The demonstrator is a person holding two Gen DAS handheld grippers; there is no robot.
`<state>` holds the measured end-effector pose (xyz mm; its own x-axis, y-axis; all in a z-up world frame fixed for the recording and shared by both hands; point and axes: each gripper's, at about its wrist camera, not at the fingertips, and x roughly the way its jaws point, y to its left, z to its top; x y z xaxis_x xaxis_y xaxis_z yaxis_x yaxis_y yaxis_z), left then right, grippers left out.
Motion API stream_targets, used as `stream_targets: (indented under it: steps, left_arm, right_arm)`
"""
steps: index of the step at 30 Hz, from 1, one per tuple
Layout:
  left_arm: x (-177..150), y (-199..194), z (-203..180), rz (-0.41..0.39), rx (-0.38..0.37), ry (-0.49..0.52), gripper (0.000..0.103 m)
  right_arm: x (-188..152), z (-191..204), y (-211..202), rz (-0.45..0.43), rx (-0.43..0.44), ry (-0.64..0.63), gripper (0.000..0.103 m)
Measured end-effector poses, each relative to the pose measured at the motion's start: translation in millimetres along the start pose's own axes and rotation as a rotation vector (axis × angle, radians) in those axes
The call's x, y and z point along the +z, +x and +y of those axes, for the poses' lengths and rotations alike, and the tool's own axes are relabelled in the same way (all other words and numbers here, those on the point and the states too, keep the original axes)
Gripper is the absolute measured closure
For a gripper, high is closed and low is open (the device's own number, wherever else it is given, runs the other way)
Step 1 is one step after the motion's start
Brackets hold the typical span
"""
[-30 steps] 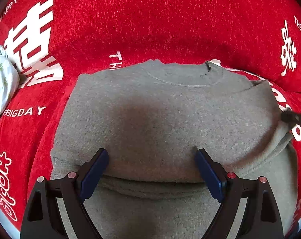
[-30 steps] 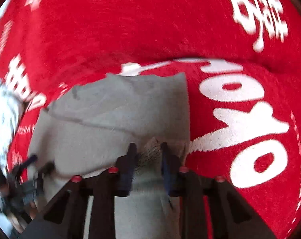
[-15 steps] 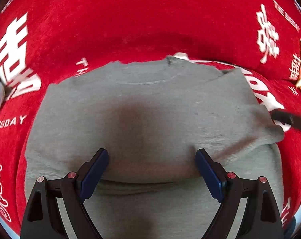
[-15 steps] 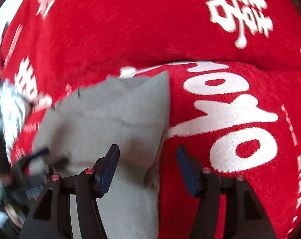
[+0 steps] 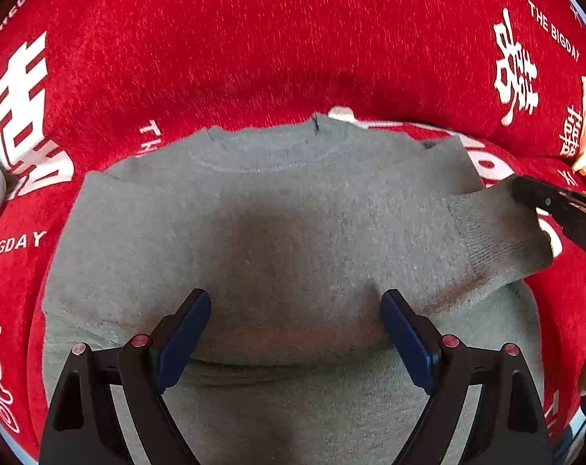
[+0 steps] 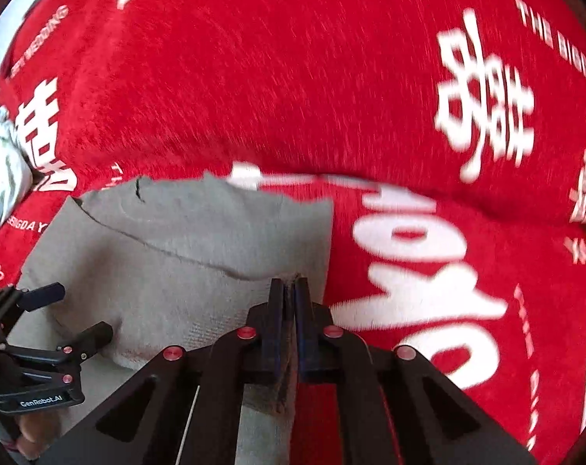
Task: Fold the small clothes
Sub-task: 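Fold the side edge inward over the body with the right gripper and release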
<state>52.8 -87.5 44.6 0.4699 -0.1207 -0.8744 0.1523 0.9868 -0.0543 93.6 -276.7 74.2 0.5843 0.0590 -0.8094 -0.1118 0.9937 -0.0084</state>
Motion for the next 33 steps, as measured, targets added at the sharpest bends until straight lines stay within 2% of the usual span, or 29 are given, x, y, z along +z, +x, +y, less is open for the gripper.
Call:
stream_targets:
  steps: [3,6,8,13,14,16,17,18,21,23,24,25,27,31,33]
  left_arm:
    - [-0.8,8.5,2.3,0.022,0.028,-0.004,0.013]
    - [-3.6,11.3,7.7,0.031,0.018,-0.017,0.013]
    - [-4.4,6.2,10.0,0.025,0.01,-0.014,0.013]
    - [-2.2,0.9,17.8,0.004,0.031,-0.001,0.013]
    - [-2.2,1.1,19.5,0.004,0.034,-0.005,0.013]
    - [-3.0,2.5,24.1,0.008,0.033,-0.02,0.013]
    - [-3.5,3.3,26.0,0.01,0.035,-0.026,0.013]
    - [-4.4,4.0,28.0,0.013,0.036,-0.032,0.013]
    - [-7.4,7.6,33.5,0.024,0.032,-0.042,0.013]
    - [-9.2,9.6,35.4,0.029,0.031,-0.036,0.013]
    - [-9.9,8.9,35.9,0.029,0.033,-0.032,0.013]
    - [-10.6,6.9,36.6,0.029,0.036,-0.03,0.013]
    - [-12.8,0.4,39.2,0.019,0.032,-0.035,0.013]
    - [-20.8,-11.8,48.5,-0.006,0.017,-0.048,0.013]
    - [-29.7,-11.5,52.5,0.003,0.02,-0.049,0.013]
  right_arm:
    - [3.9,1.1,9.5,-0.014,-0.038,-0.024,0.097]
    - [-4.7,-3.8,40.5,0.069,-0.087,-0.042,0.097]
    - [-14.6,-12.5,46.1,0.111,-0.056,-0.006,0.096]
    - [-12.0,-26.9,7.5,0.014,-0.008,0.121,0.094]
    - [-10.3,-22.6,0.5,-0.001,0.002,0.121,0.088]
    - [-8.8,-5.0,-7.1,-0.005,0.047,0.096,0.06]
    - [-9.8,3.5,-7.4,0.001,0.062,0.081,0.029]
    - [-11.4,13.1,-7.6,0.0,0.077,0.065,0.019]
    - [-22.6,44.8,1.9,0.032,0.116,0.009,0.019]
    - [-32.8,59.4,25.8,0.128,0.091,-0.016,0.02]
    - [-35.7,63.2,32.4,0.14,0.064,-0.03,0.019]
    - [-35.8,67.7,28.3,0.103,0.036,-0.04,0.019]
    - [-34.0,68.9,26.1,0.128,0.021,-0.02,0.019]
    - [-41.5,79.8,-0.7,0.058,0.026,-0.02,0.019]
    - [-48.8,85.0,-3.9,0.059,0.025,-0.025,0.019]
